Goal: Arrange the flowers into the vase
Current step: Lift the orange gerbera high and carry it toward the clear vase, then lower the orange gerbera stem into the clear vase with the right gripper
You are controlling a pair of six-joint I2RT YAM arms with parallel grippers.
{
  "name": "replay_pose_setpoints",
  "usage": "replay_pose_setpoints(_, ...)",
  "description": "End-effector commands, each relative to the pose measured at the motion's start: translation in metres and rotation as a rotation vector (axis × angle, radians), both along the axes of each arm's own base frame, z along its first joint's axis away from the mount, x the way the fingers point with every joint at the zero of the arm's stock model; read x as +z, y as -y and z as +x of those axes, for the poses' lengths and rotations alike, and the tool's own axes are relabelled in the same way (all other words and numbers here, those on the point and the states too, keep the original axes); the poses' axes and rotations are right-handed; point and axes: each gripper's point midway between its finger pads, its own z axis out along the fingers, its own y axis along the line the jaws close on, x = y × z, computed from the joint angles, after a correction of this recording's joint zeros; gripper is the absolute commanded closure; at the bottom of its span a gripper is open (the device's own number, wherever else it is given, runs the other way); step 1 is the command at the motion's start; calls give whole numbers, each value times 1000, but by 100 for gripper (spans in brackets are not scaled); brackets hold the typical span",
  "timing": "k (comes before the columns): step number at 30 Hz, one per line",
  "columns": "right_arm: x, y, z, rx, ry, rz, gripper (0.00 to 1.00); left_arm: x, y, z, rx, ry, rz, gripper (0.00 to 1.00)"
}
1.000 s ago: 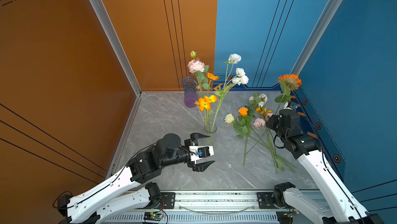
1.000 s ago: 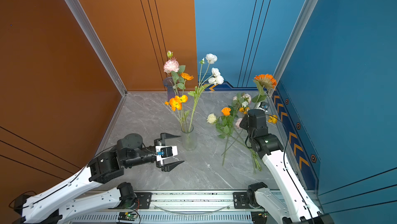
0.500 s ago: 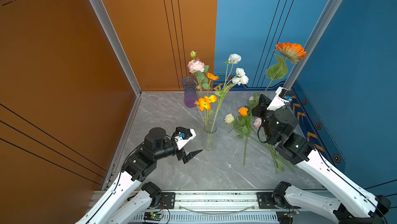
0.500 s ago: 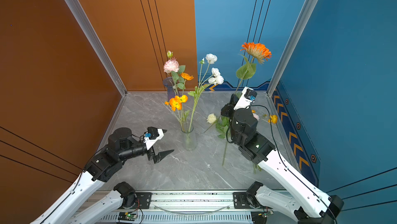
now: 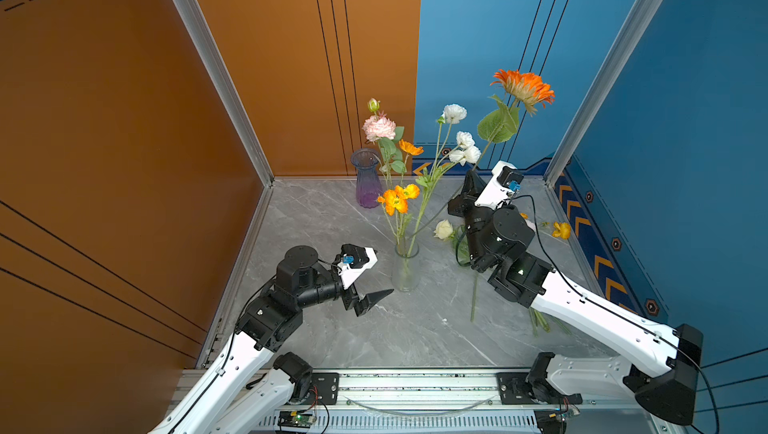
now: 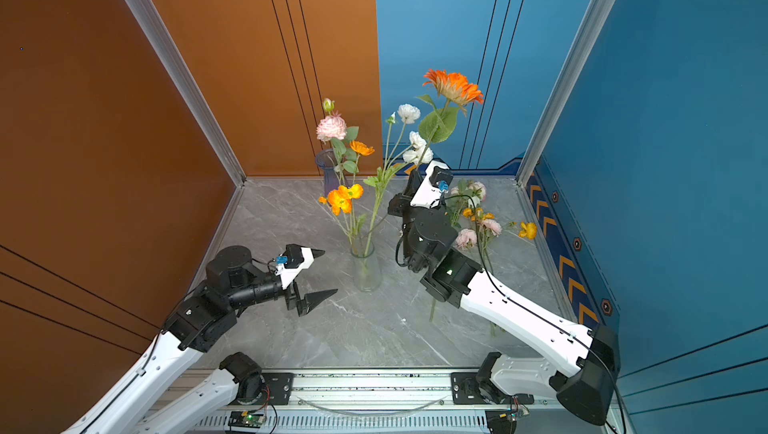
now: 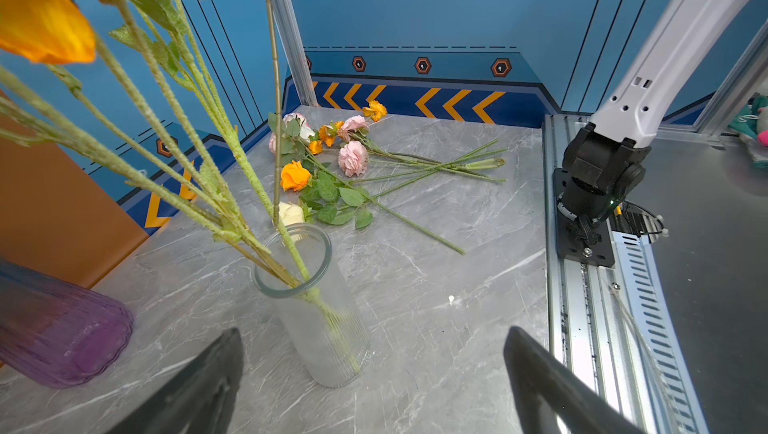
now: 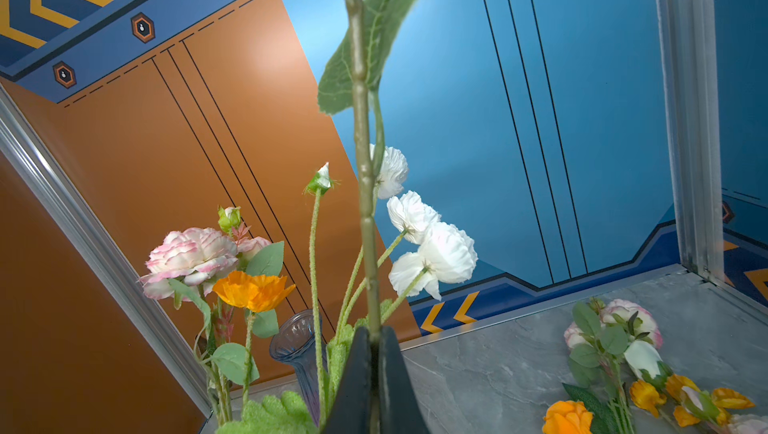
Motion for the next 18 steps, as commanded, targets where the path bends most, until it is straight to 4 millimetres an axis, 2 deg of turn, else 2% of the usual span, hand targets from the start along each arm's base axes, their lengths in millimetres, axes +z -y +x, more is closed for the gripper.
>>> replay_pose_setpoints(1, -6, 0, 0, -45, 21, 21, 98, -1, 1, -2, -20, -10, -14, 2)
replay_pose_setpoints(9, -44, -15, 2, -44, -22, -29, 98, -3, 2, -2, -22, -14, -11, 2)
replay_pose_setpoints(18, -99, -29, -1, -10, -56, -5, 98, -4, 3, -1, -26, -23, -9, 2)
